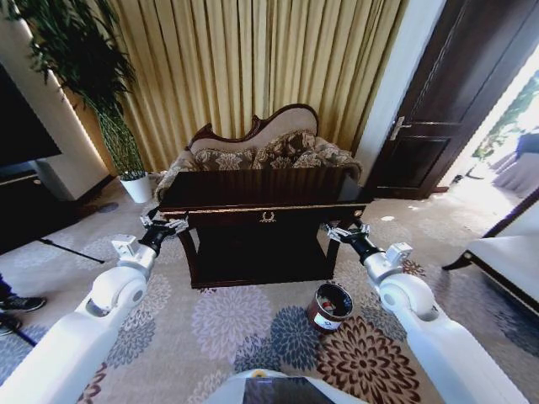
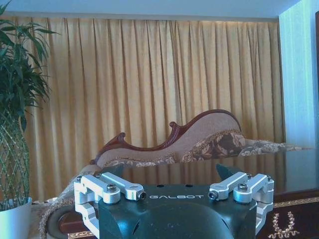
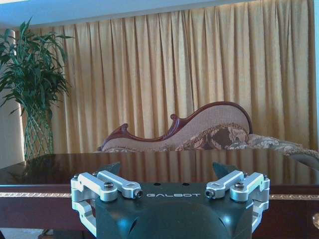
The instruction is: Move to the front of the table and place the trash on the table into the trash bin.
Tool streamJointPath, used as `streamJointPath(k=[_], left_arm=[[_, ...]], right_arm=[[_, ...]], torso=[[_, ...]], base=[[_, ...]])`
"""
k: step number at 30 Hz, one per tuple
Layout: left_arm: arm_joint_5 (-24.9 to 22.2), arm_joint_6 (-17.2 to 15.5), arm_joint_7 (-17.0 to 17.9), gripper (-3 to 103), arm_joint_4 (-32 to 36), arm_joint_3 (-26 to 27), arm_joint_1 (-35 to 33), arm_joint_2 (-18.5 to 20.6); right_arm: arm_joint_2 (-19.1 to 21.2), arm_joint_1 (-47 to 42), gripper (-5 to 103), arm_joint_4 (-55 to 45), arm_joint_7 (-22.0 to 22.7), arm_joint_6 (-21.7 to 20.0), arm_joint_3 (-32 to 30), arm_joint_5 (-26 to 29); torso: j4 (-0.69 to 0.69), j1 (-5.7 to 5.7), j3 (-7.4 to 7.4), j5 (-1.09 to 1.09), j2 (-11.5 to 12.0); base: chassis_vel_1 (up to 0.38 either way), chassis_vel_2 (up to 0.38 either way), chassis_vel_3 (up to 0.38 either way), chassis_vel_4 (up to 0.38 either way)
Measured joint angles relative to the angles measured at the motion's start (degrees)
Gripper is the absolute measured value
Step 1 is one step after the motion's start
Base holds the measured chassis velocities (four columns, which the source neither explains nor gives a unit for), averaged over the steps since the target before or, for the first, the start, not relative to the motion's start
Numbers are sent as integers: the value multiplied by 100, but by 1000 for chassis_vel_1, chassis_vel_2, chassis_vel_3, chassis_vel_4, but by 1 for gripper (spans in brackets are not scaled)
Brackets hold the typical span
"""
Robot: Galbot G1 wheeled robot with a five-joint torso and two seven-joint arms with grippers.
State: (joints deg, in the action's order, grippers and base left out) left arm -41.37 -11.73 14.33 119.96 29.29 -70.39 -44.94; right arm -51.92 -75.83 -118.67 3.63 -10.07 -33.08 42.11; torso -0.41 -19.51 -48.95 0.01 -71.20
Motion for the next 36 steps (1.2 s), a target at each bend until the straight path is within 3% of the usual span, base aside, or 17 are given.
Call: streamJointPath(k=[36], left_arm=[[29, 19, -21, 100, 206, 17, -116, -63]], right_arm=[[-70, -69, 100, 12, -17, 17, -91, -29]], torso=[[1, 0, 0, 0, -1]], base=[[72, -72, -76, 74]])
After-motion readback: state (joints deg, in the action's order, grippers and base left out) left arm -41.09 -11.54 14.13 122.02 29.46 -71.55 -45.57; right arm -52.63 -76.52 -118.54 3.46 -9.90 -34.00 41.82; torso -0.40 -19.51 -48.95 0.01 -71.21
